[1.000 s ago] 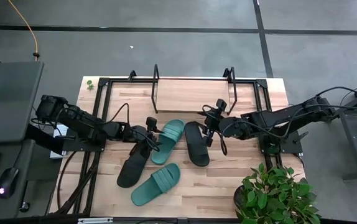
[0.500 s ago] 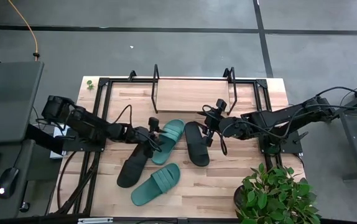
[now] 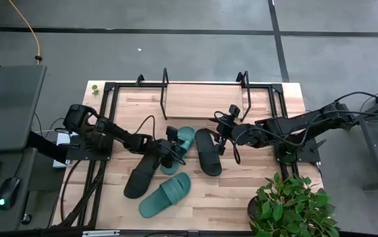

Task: Pick and place slides into the shelf
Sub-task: Put the top green slide on the shelf

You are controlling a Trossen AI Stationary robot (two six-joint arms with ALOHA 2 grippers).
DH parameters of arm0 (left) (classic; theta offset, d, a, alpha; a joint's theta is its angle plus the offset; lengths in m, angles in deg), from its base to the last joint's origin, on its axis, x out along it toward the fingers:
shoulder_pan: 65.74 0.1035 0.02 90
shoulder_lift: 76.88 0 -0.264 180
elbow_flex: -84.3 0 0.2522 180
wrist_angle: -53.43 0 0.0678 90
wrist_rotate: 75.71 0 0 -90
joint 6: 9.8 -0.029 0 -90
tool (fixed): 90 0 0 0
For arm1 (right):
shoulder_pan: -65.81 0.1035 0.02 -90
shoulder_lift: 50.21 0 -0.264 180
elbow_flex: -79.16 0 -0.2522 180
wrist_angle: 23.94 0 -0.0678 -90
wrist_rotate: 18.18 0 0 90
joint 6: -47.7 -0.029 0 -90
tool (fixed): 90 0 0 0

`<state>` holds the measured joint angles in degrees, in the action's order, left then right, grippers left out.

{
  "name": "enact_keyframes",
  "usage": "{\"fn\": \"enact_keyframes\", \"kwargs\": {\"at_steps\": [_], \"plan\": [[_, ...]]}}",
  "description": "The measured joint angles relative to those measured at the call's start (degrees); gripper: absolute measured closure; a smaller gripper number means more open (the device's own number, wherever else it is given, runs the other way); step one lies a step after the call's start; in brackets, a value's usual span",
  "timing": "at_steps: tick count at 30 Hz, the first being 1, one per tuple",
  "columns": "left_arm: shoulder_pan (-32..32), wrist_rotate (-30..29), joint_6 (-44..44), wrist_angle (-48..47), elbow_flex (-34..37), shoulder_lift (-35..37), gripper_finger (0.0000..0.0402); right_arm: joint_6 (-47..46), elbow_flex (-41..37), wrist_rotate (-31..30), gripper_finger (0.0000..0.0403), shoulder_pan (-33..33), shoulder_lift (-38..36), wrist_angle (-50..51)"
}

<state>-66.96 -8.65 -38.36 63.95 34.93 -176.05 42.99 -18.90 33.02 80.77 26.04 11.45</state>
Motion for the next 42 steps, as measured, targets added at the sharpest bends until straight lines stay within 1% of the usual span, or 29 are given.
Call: {"fn": "enact_keyframes", "kwargs": {"at_steps": [9, 14, 22, 26, 29, 36, 42], "plan": [[0.09, -5.72, 0.23, -3.79, -1.68, 0.57, 0.0163, 0.00, 0.00, 0.02, 0.0237, 0.00, 0.00, 0.29], [0.03, -9.87, 0.56, -9.05, -3.02, 0.66, 0.0163, 0.00, 0.00, 0.02, 0.0237, 0.01, 0.00, 0.46], [0.01, -11.72, 0.92, -11.35, -3.15, 0.77, 0.0163, -0.44, 0.00, 0.02, 0.0237, 0.02, 0.00, 0.47], [-0.08, -14.74, 0.96, -12.32, -3.15, 0.83, 0.0163, -0.46, 0.00, 0.02, 0.0237, 0.02, 0.00, 0.59], [-0.08, -15.93, 0.88, -14.02, -3.13, 0.90, 0.0163, -0.46, 0.00, 0.02, 0.0237, 0.02, 0.00, 0.88], [-0.06, -16.76, 0.50, -15.10, -3.13, 0.93, 0.0163, -0.87, 0.00, 0.04, 0.0237, 0.02, 0.00, 1.49], [-0.56, -17.98, 0.94, -17.45, -2.73, 3.81, 0.0163, -0.87, 0.00, 0.04, 0.0237, 0.02, 0.00, 1.62]]}}
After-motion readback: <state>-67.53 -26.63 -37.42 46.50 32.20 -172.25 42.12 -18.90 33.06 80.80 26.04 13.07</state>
